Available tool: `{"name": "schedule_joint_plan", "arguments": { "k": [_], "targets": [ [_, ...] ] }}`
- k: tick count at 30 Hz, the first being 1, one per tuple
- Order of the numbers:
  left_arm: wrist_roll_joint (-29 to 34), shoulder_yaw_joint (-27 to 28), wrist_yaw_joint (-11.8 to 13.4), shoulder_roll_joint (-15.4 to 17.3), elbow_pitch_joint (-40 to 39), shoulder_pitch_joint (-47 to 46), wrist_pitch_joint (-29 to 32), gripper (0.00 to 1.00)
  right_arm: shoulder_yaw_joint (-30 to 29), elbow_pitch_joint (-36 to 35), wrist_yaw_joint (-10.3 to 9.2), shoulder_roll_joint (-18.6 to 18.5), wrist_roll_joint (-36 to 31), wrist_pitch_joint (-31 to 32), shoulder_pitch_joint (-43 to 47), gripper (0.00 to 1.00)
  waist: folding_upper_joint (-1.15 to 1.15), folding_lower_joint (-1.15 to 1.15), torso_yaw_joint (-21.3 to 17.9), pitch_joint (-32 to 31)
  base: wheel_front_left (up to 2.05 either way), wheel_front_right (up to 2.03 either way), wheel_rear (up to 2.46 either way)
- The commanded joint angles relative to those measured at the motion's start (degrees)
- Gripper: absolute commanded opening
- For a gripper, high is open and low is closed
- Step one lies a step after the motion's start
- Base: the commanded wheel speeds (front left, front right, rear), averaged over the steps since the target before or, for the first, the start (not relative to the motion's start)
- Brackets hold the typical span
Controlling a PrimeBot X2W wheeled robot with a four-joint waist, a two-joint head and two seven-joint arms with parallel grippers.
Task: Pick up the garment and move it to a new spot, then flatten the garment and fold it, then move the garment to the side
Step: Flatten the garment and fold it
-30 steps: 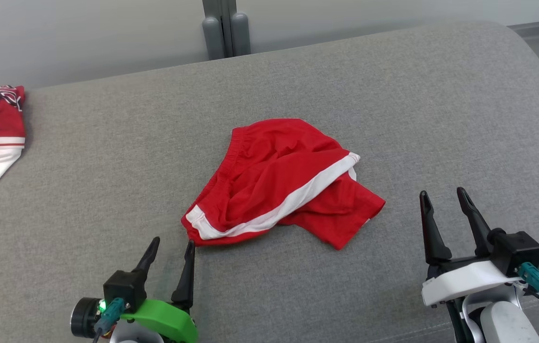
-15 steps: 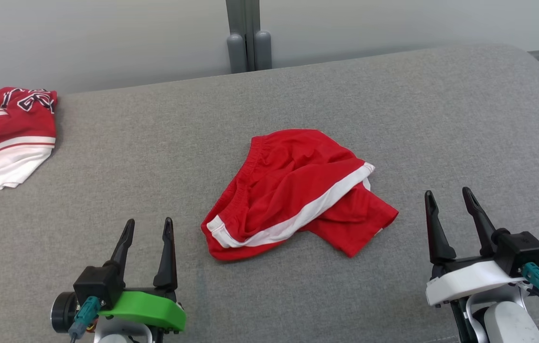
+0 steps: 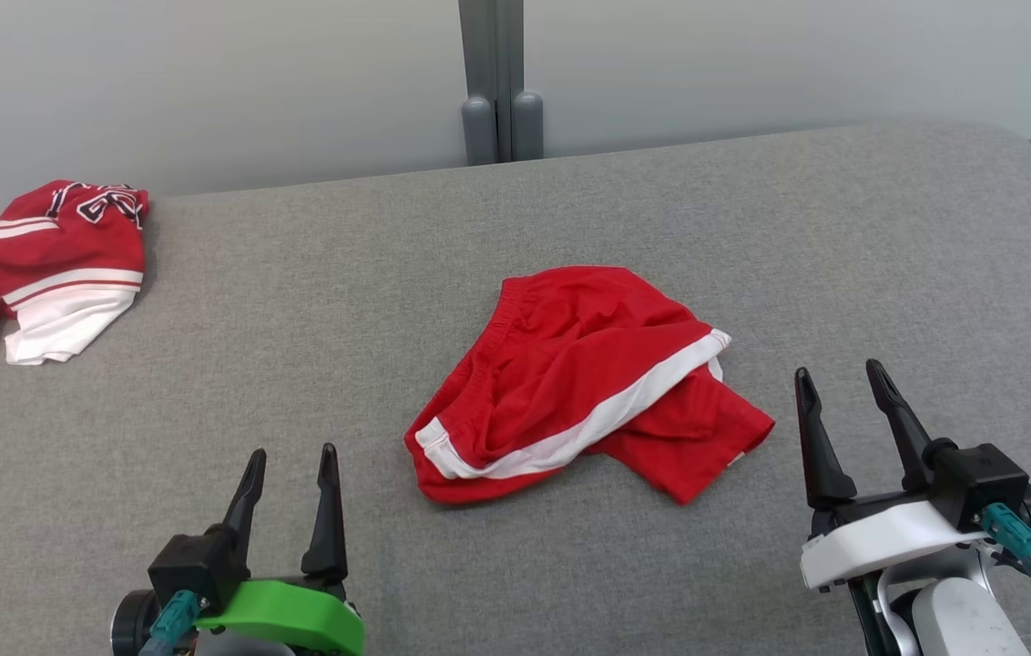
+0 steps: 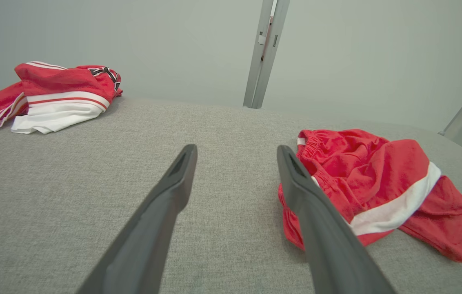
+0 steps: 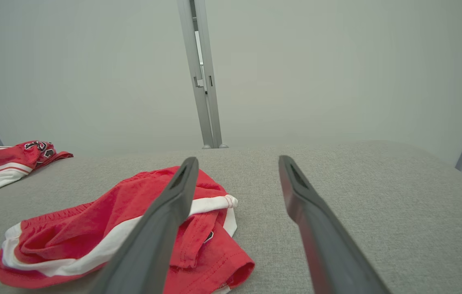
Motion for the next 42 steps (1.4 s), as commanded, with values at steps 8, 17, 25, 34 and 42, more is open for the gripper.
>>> {"name": "schedule_joint_plan", "arguments": {
  "k": [8, 17, 25, 34, 42],
  "targets": [
    [-0.57, -0.14, 1.17, -0.02, -0.57, 1.21, -0.05, 1.00, 0.46, 0.19, -0.06, -0.13, 0.14, -0.18, 0.07, 1.00, 0.00, 0.00, 0.09, -0.03, 0.00, 0.00, 0.00],
    [1.62, -1.30, 0.01, -0.02, 1.54, -0.33, -0.05, 1.00, 0.42, -0.15, -0.06, -0.13, 0.32, -0.18, 0.06, 1.00, 0.00, 0.00, -0.11, 0.68, 0.00, 0.00, 0.00],
    [4.66, -8.75, -4.28, 1.18, 10.71, -10.95, 4.60, 1.00, 0.86, -0.09, -0.06, -0.13, 0.46, -0.18, -0.79, 1.00, 0.00, 0.00, -1.30, 2.34, 0.00, 0.00, 0.00],
    [-0.30, -16.58, -5.66, 4.66, 16.99, -18.69, 14.87, 1.00, 1.32, 0.30, -0.06, -0.13, 0.73, -0.18, -0.70, 1.00, 0.00, 0.00, -3.61, 3.00, 0.00, 0.00, 0.00],
    [-10.25, -26.85, -5.69, 10.76, 16.01, -21.18, 21.01, 0.61, 1.52, 0.33, -0.06, -0.13, 0.74, -0.18, -0.39, 1.00, 0.00, 0.00, -4.67, 3.03, 0.00, 0.00, 0.00]
  ]
}}
